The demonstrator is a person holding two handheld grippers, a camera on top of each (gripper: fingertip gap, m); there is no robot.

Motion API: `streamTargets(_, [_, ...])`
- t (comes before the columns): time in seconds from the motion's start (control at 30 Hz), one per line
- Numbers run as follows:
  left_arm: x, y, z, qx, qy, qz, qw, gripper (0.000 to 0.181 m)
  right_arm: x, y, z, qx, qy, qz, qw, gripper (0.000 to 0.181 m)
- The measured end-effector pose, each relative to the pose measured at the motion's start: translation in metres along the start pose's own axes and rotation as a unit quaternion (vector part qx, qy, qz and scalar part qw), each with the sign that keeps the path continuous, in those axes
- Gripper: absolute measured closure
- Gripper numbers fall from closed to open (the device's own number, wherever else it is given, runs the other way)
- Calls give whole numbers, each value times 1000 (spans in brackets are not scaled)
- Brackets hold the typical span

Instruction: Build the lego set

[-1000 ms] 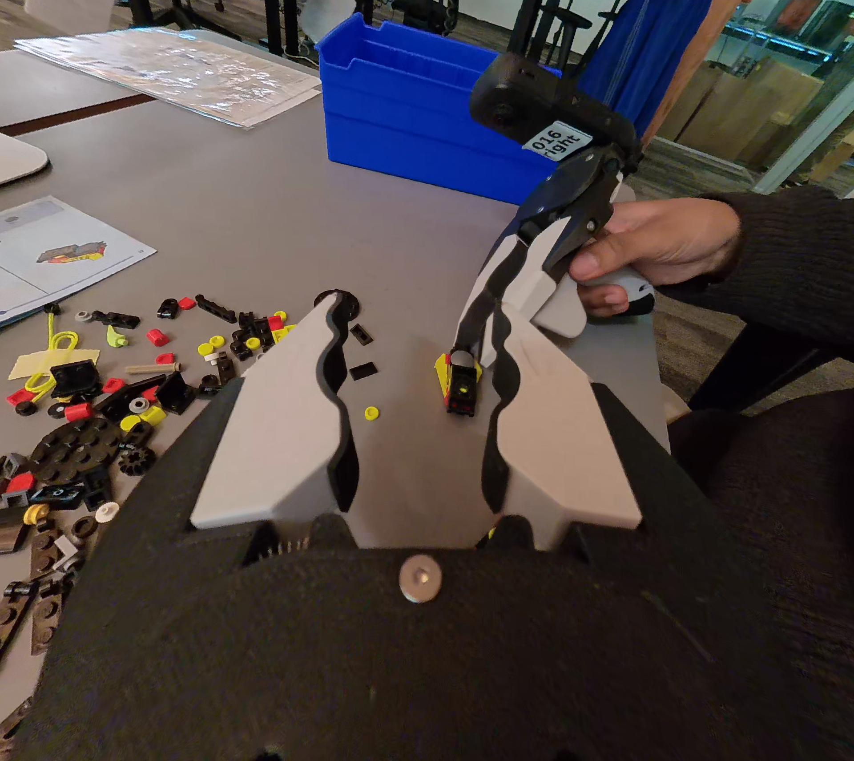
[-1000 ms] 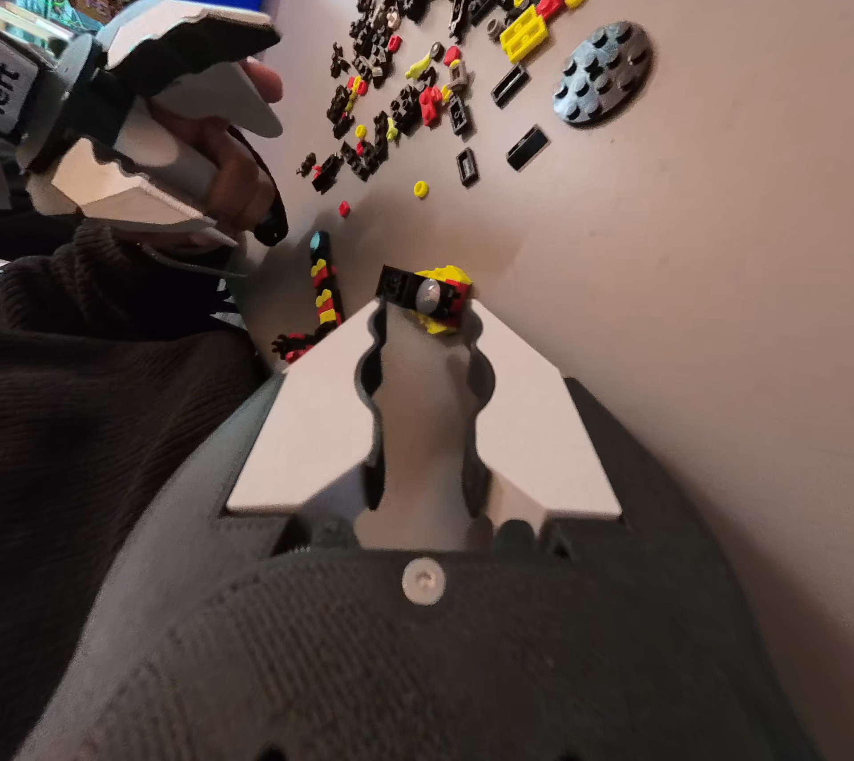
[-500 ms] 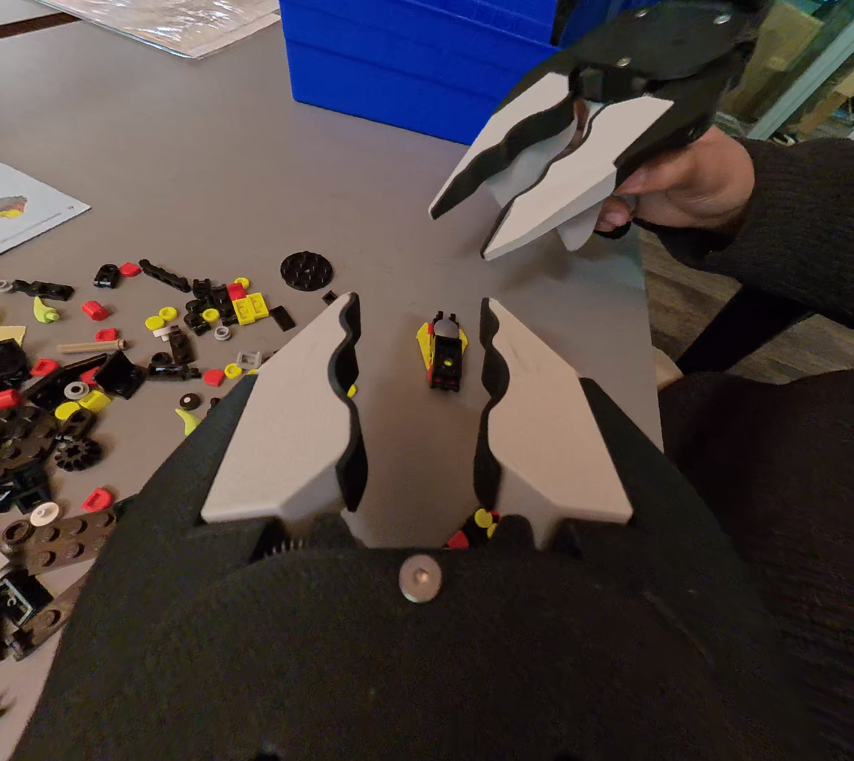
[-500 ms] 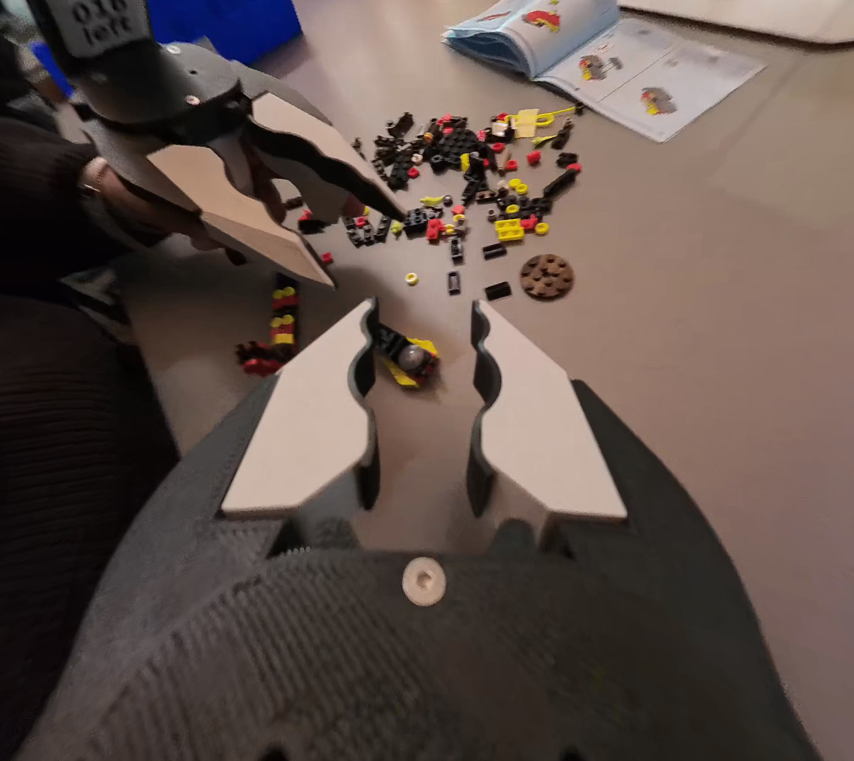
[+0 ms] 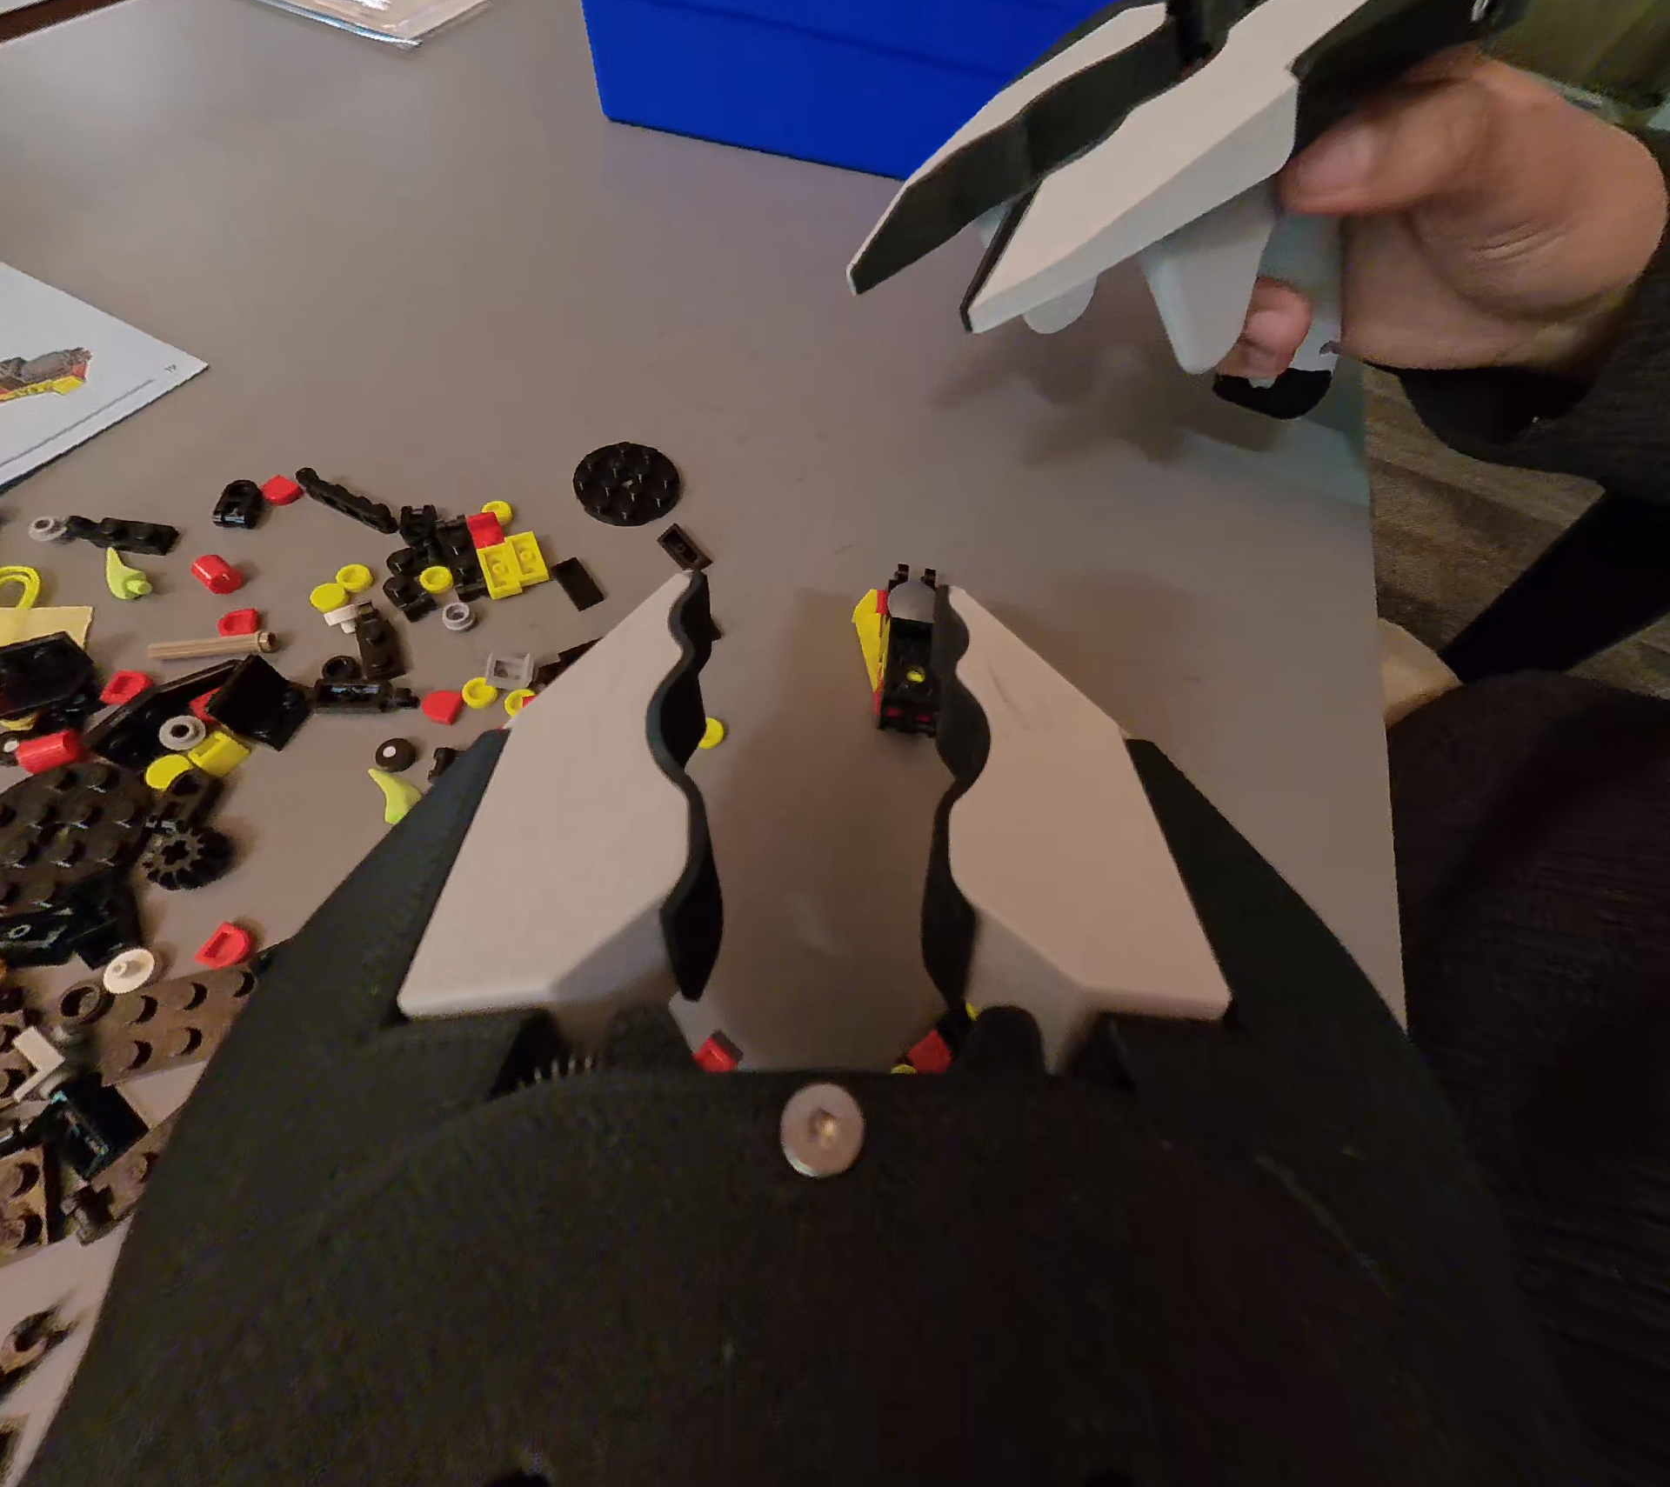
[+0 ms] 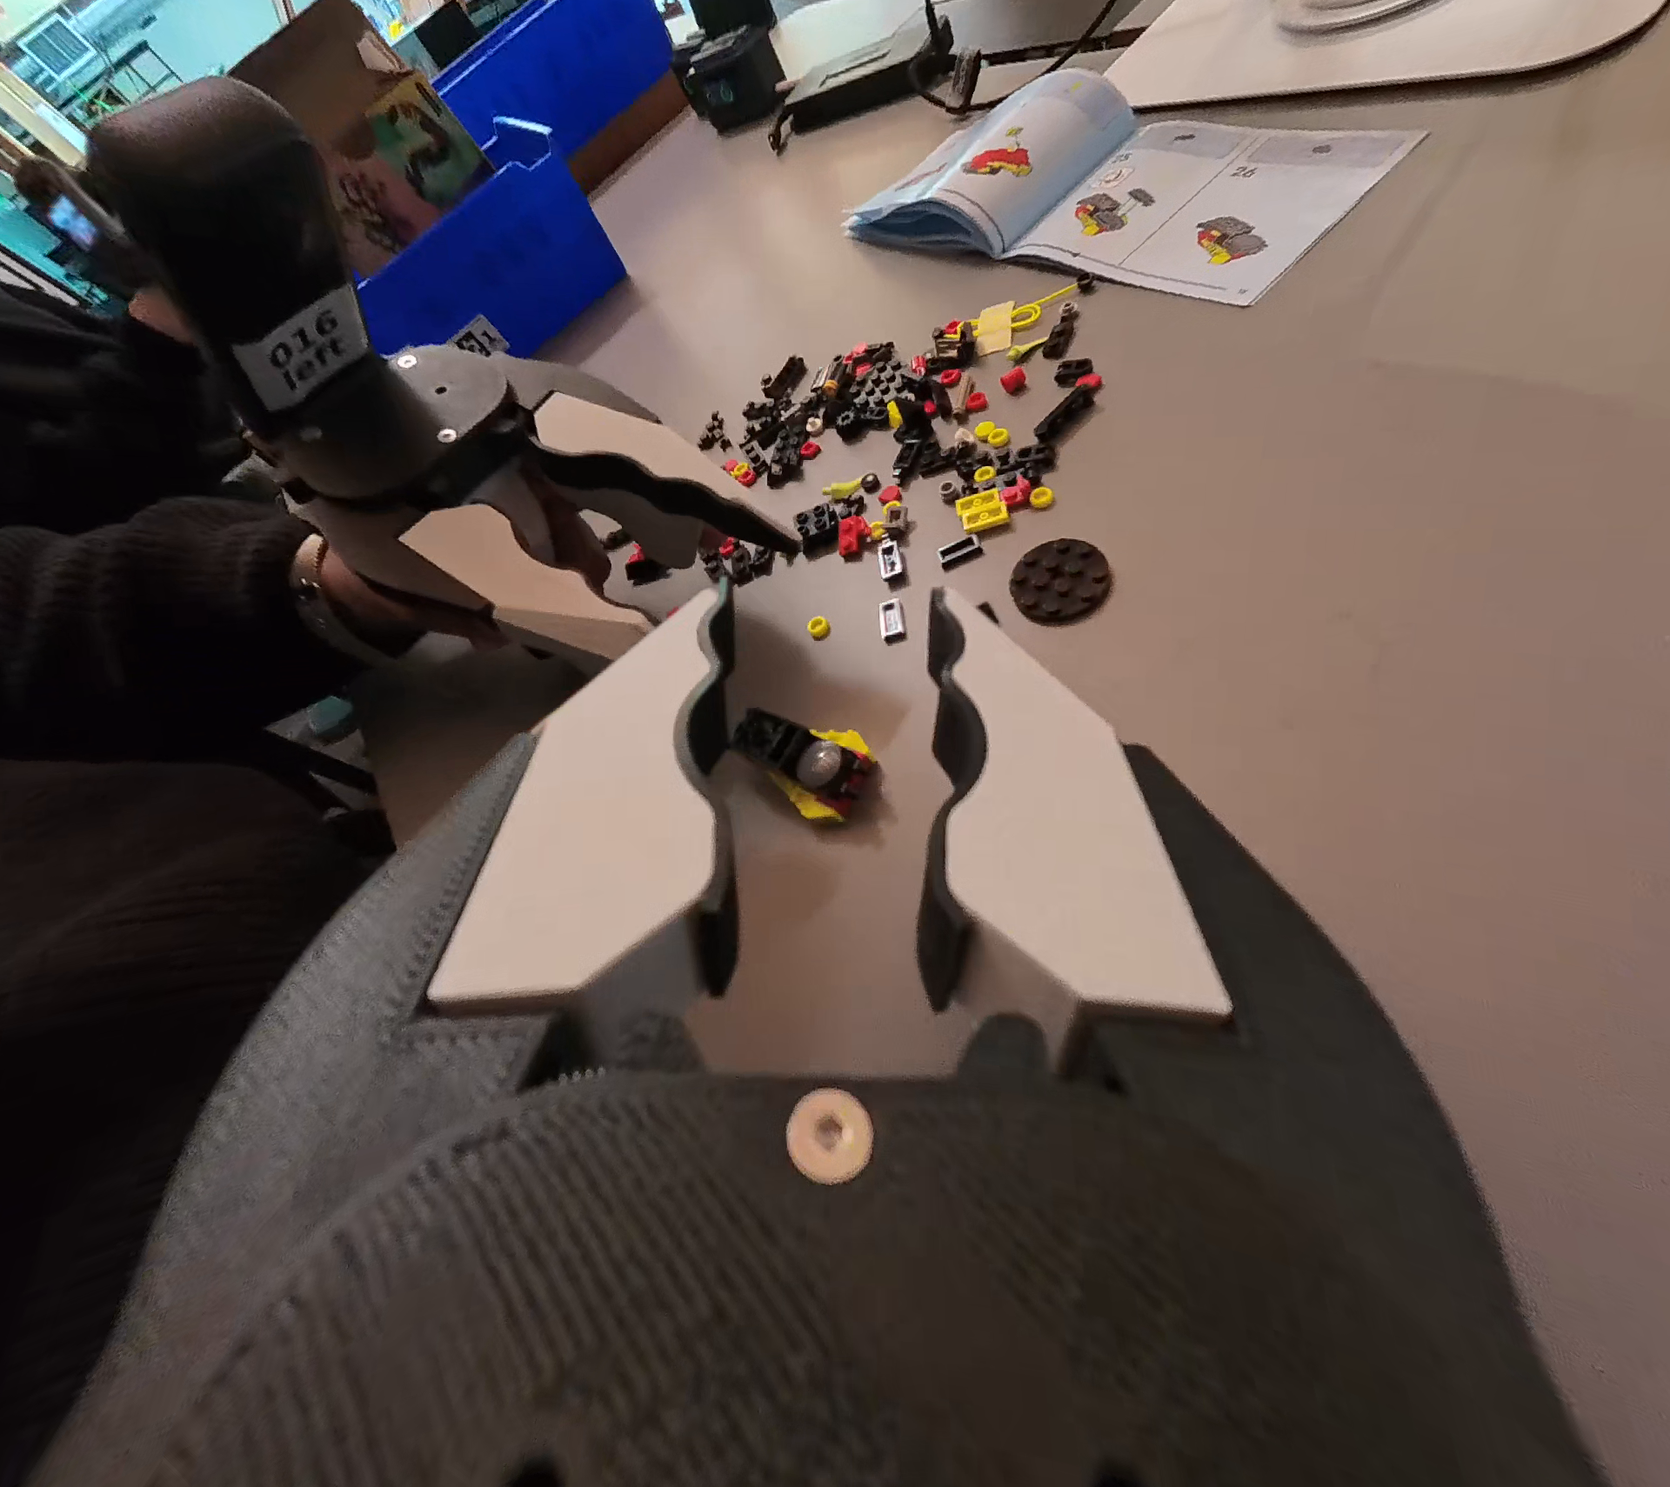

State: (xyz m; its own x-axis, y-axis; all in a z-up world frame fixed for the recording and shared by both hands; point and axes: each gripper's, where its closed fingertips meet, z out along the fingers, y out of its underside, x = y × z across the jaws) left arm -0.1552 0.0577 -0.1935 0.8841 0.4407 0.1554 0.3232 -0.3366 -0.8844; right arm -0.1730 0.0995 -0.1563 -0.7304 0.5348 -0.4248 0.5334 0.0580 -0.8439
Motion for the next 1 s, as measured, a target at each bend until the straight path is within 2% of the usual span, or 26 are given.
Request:
streamTargets(0.27, [-3,3,0,-7,-17,9,1000,139,-10,3,3,-10,1,-35,999,140])
streamTargets(0.4, [2,6,2,-17,-3,14,1000,141,-8,6,5,-20,15,-61,998,141])
streamTargets(0.67, [12,24,9,-80,29,-6,996,137,-10,8,9,-26,-18,-27,999,141])
streamTargets(0.83, [13,36,20,-135,31,30,990,136,-13,8,9,-24,-27,-21,999,140])
streamTargets(0.93, [22,39,24,-151,54,18,987,142,-11,7,9,-20,-25,-25,999,139])
streamTargets(1.0, [21,41,25,-158,48,9,986,155,-8,6,9,-18,-22,-24,999,137])
